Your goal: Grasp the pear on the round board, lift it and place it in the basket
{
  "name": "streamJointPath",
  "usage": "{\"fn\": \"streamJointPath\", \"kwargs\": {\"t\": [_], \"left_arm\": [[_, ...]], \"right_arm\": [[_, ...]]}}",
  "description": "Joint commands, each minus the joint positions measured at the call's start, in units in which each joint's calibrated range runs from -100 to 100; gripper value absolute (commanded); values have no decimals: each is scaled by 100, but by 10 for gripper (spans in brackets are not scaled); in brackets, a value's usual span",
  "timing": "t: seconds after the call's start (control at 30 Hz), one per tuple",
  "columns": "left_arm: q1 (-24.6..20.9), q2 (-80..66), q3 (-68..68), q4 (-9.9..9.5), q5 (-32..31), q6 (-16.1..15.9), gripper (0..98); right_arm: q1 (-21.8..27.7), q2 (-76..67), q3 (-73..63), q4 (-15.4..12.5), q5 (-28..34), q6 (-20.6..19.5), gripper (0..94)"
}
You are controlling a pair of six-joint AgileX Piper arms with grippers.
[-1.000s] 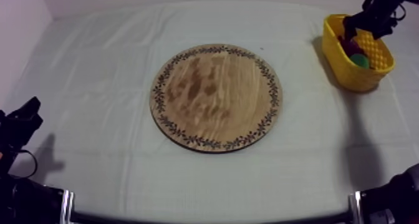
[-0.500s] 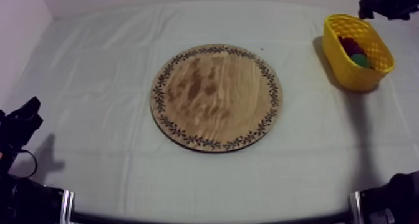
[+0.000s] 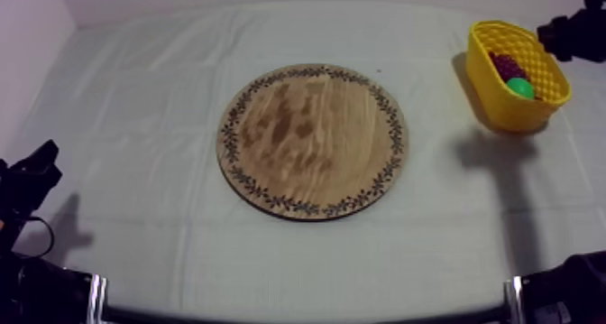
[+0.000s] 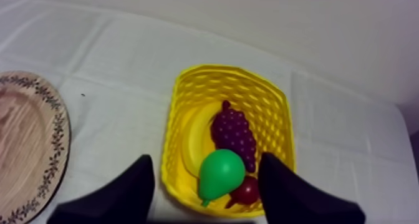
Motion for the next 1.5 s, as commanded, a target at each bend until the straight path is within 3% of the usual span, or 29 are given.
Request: {"fn": "streamJointPath", "kwargs": {"t": [0.0, 0.27, 0.4, 0.63, 0.73, 0.87, 1.2, 1.47], "left_arm": [[1, 0, 0, -2, -1, -1, 1], [1, 0, 0, -2, -1, -1, 1], [1, 0, 0, -2, -1, -1, 1], [1, 0, 0, -2, -1, -1, 1], [1, 0, 0, -2, -1, -1, 1], [1, 0, 0, -2, -1, -1, 1], [1, 0, 0, -2, -1, -1, 1], [1, 0, 0, -2, -1, -1, 1]], "right_arm": [[-35, -1257, 809, -43, -54, 61, 443], [-121, -3265, 2255, -246, 181, 235, 368], [-190, -4056, 2751, -286, 343, 106, 304], [-194, -4908, 3516, -480, 324, -97, 77], [-192, -5173, 3723, -582, 348, -169, 28], [-208, -5442, 3977, -721, 384, -114, 11], [-289, -5573, 4237, -571, 467, -838, 6], [-472, -5577, 4262, -471, 492, -231, 6]]}}
